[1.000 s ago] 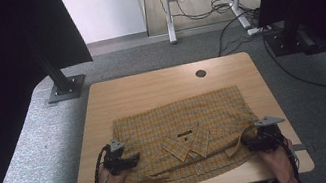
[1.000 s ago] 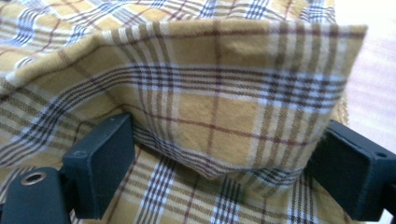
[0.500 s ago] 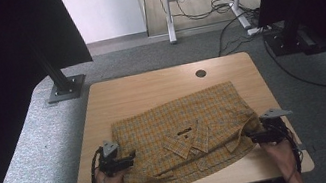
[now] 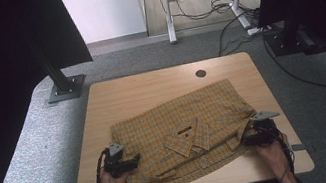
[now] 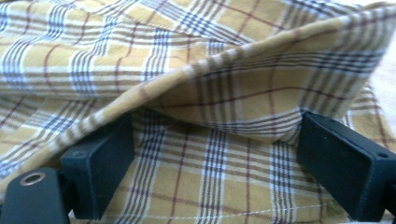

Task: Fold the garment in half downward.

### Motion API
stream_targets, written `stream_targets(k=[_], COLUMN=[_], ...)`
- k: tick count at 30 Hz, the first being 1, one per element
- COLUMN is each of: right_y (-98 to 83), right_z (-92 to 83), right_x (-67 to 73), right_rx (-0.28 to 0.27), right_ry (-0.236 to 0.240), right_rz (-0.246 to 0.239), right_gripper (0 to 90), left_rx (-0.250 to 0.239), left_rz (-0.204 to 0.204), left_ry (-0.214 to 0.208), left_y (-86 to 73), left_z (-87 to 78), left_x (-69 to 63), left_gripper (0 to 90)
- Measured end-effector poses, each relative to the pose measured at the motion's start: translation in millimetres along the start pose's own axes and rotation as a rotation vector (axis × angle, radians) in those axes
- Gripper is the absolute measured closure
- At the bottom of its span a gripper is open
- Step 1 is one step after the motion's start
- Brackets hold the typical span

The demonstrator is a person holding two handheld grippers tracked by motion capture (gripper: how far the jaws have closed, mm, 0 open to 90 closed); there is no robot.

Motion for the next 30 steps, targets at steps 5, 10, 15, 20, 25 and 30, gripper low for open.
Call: stream_targets(k=[5,10,15,20,25,30], right_y=[4.0,3.6,5.3,1.4,-12.9,-27.3], right_z=[3.4,-3.9,-19.7,-32.8,-39.1,-41.8], right_x=[-9.0,-6.9,-1.6,-0.2,-1.2,-10.2], right_rx=[-0.017,-0.017,-0.045,-0.048,-0.042,-0.043], right_ry=[0.004,0.018,0.016,0.011,0.021,0.02], right_rz=[-0.005,-0.011,-0.036,-0.045,-0.045,-0.013], right_gripper=[10.3,10.8,10.8,10.3,10.3,10.1], left_rx=[0.001,-0.044,-0.101,-0.105,-0.055,-0.006], left_rz=[-0.003,-0.014,-0.032,-0.091,-0.155,-0.183], left_ry=[-0.006,-0.002,0.038,0.072,0.099,0.11], left_y=[3.0,6.7,7.3,-3.4,-21.5,-31.6], left_z=[2.4,-10.3,-29.6,-39.2,-37.0,-29.3], left_x=[-1.4,1.6,11.4,35.2,58.0,67.1], left_gripper=[18.1,18.3,16.1,13.9,14.4,13.4])
Point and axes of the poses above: each handheld gripper's, and its own axes: z roughly forward along the jaws, y roughly out of its top, x roughly to its left, the point moved 5 cm from there along z, roughly forward along the jaws, and after that the axes turned 12 degrees about x, right-handed, at the moved point
